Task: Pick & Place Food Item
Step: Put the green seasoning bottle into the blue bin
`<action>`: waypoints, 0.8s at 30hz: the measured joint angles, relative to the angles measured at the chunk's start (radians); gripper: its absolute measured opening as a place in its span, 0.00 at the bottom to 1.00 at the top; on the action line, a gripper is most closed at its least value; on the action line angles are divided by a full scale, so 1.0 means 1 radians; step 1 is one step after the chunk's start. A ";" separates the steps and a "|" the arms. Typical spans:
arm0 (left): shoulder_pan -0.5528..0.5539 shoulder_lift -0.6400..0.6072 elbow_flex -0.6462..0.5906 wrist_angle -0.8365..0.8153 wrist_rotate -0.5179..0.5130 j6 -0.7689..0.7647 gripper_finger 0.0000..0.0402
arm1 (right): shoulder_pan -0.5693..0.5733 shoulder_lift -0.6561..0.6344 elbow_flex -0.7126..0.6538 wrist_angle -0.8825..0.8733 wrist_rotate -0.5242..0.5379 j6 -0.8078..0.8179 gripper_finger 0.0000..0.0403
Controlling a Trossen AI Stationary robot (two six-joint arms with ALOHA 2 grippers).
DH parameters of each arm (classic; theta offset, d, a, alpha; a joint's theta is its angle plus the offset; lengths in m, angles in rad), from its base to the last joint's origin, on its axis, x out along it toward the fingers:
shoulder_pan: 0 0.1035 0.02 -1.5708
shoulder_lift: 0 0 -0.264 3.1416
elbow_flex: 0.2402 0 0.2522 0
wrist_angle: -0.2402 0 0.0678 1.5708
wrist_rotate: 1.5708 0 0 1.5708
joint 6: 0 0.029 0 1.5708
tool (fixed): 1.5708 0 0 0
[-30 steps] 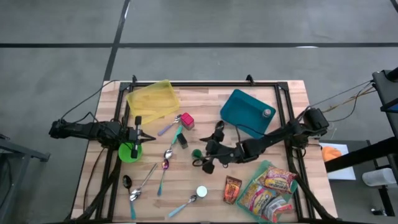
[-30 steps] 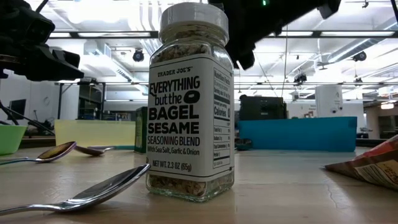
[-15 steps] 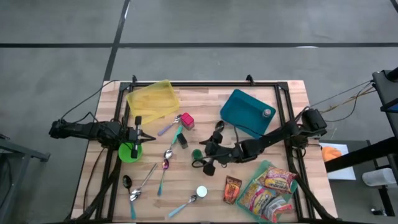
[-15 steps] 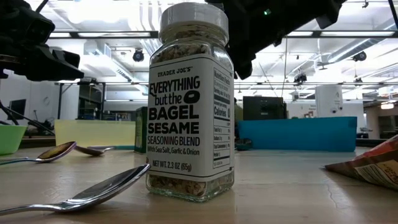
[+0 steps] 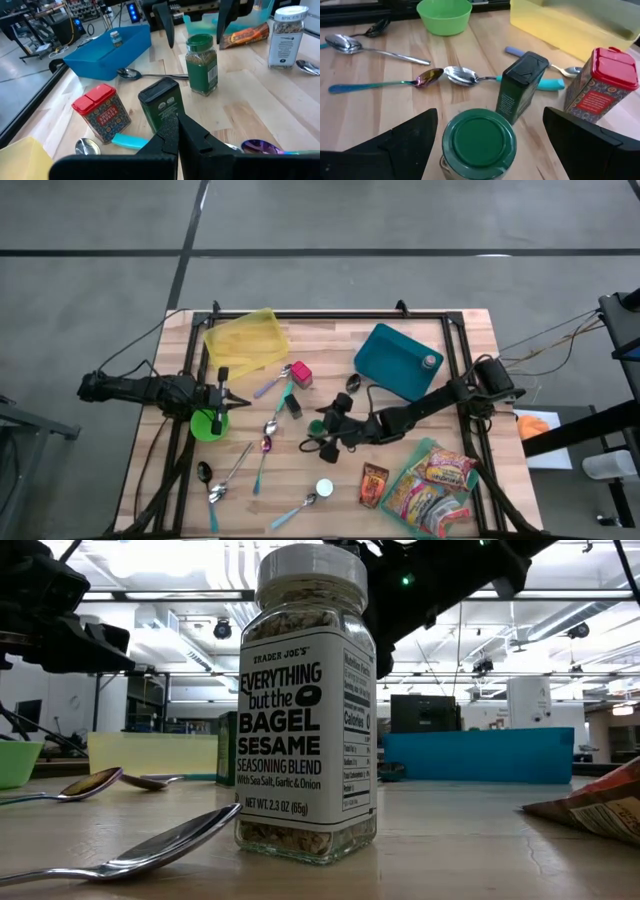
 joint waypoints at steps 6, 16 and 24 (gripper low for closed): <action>0.000 0.003 0.000 0.000 0.000 0.000 0.00 | 0.000 0.000 -0.025 -0.021 -0.018 0.066 0.89; 0.000 0.008 0.000 0.000 0.000 0.000 0.00 | 0.001 0.000 -0.024 -0.018 -0.029 0.068 0.89; 0.000 0.008 0.000 0.000 0.000 0.000 0.00 | 0.001 0.000 -0.023 -0.018 -0.030 0.066 0.89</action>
